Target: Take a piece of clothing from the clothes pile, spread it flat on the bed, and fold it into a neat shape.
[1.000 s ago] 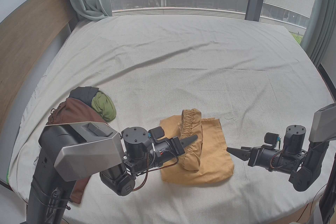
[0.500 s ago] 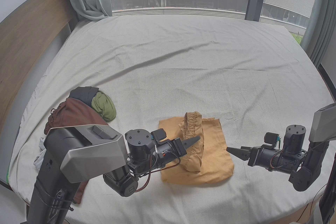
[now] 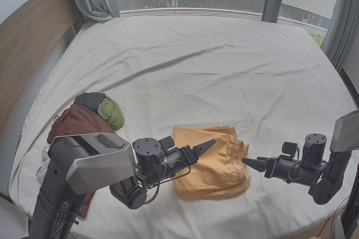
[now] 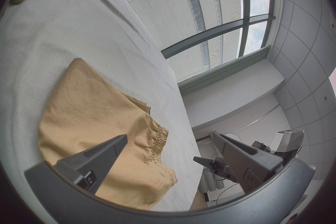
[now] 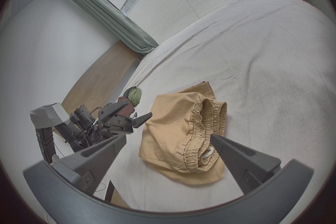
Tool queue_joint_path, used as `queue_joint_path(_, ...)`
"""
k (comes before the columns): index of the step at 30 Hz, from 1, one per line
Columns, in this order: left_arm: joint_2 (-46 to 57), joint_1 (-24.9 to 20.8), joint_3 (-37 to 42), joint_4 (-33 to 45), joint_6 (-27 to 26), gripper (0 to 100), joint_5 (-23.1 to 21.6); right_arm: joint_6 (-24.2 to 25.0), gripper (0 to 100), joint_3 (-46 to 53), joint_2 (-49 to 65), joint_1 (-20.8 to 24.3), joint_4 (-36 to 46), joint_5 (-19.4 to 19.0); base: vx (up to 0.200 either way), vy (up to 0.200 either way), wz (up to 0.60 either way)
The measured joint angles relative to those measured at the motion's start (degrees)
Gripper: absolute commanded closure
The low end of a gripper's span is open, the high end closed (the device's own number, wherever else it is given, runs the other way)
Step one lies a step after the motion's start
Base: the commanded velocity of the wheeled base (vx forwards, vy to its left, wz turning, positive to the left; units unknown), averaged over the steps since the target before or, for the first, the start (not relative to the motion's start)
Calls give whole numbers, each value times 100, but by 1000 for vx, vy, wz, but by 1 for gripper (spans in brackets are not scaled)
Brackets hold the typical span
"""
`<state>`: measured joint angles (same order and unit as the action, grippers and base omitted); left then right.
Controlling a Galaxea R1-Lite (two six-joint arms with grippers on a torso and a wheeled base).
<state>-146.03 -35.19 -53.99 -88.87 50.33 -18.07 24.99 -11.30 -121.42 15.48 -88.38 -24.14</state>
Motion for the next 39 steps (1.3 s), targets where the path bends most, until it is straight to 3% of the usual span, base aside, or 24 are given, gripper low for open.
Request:
queue_joint_path(10,568,247,642,5,-252,0,-95,-1,0,9,-16,15,0,0,0,0,0)
queue_joint_path(18,1161,691,1653,5,-703,0,-594,-9,0,20,-33,28,0,0,0,0,0)
queue_joint_path(25,1657,1226,2723,7,-1829,0,-1190,-12,0,26,-55,39,2,0,0,0,0)
queue_joint_path(33,2004,2015,3508,2,-3941,0,-1724,-15,0,37,-77,41,4,-2,0,0,0)
queue_joint_path(39,2061,2759,3790,-2,-5164,0,-2120,-20,0,41,-113,48,2,0,0,0,0)
